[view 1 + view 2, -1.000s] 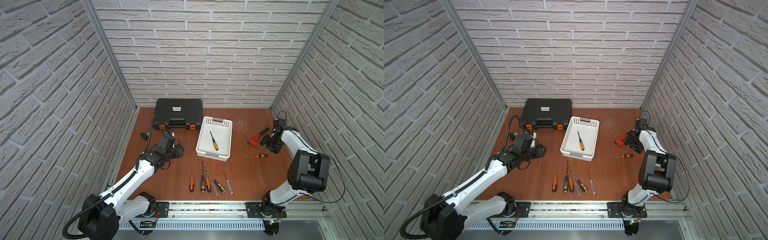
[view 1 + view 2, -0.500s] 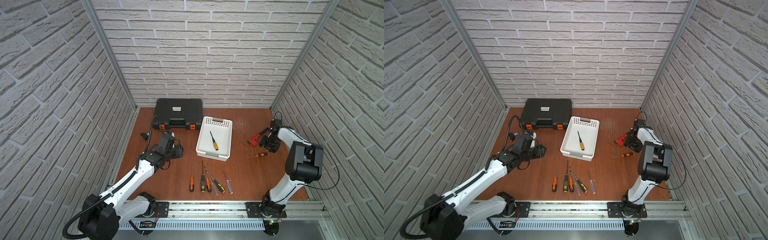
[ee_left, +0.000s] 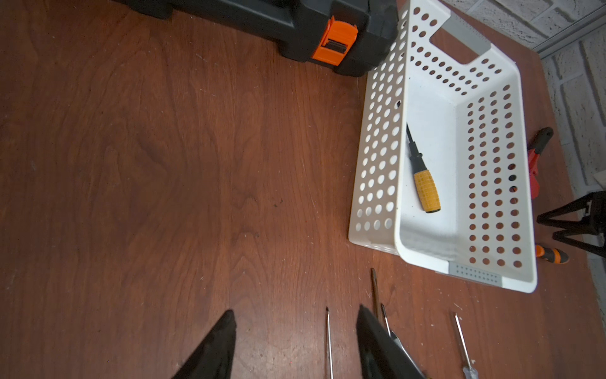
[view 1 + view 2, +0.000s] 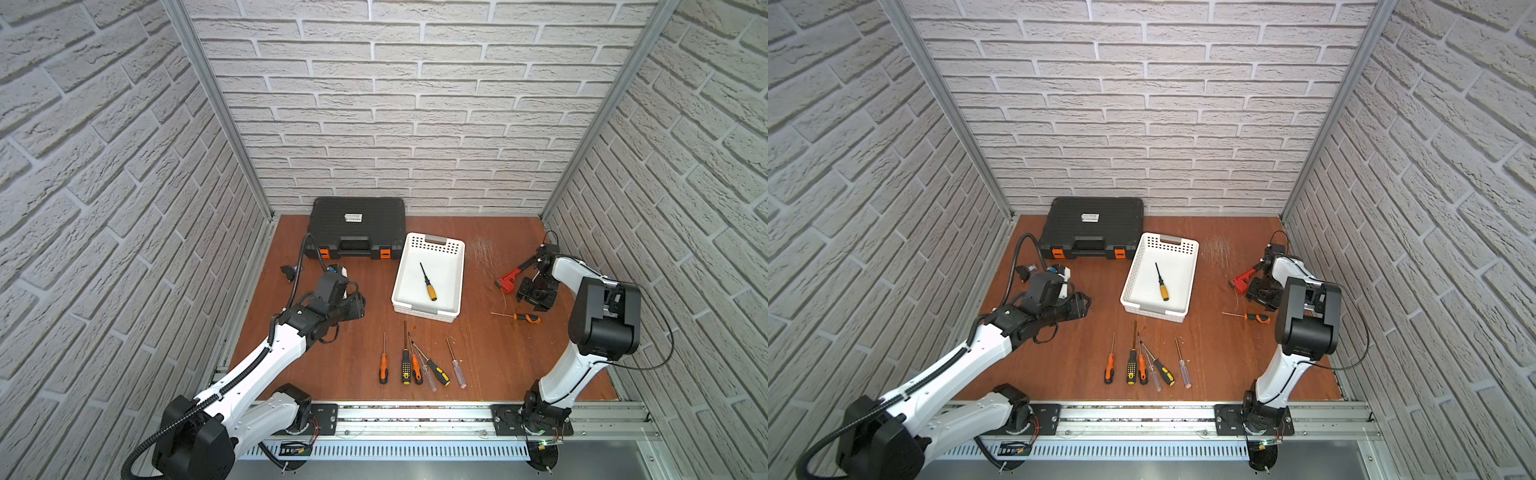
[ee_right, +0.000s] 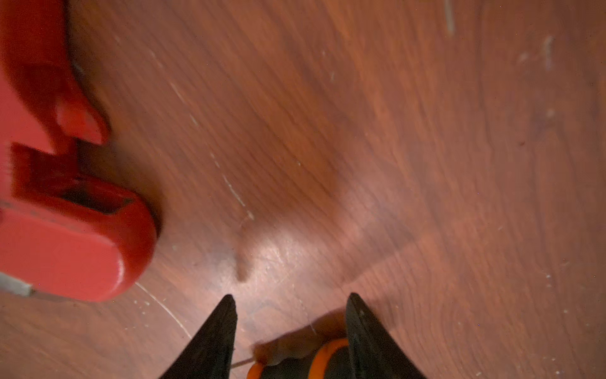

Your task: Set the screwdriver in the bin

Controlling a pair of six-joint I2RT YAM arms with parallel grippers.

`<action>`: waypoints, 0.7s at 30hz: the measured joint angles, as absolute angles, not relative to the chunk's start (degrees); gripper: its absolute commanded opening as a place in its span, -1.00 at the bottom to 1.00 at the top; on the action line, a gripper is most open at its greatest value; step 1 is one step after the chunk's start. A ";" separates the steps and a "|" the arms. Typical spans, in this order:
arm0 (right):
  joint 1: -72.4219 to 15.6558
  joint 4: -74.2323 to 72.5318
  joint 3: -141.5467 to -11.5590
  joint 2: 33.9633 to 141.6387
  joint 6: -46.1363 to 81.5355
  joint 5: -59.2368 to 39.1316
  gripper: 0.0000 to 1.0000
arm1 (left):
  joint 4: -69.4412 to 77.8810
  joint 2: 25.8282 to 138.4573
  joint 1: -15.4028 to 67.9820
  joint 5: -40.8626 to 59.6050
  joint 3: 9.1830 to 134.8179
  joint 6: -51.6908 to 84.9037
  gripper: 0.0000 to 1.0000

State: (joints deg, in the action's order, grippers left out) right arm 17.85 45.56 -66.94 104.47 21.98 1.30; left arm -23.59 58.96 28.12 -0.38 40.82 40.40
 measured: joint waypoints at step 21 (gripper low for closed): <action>16.62 51.20 -51.86 87.59 26.13 -12.29 0.12 | -23.77 56.40 27.68 -1.02 39.53 40.12 0.19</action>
State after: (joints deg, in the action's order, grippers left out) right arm 16.62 51.20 -51.86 87.59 26.13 -12.29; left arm -23.77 56.40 27.68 -1.02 39.53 40.12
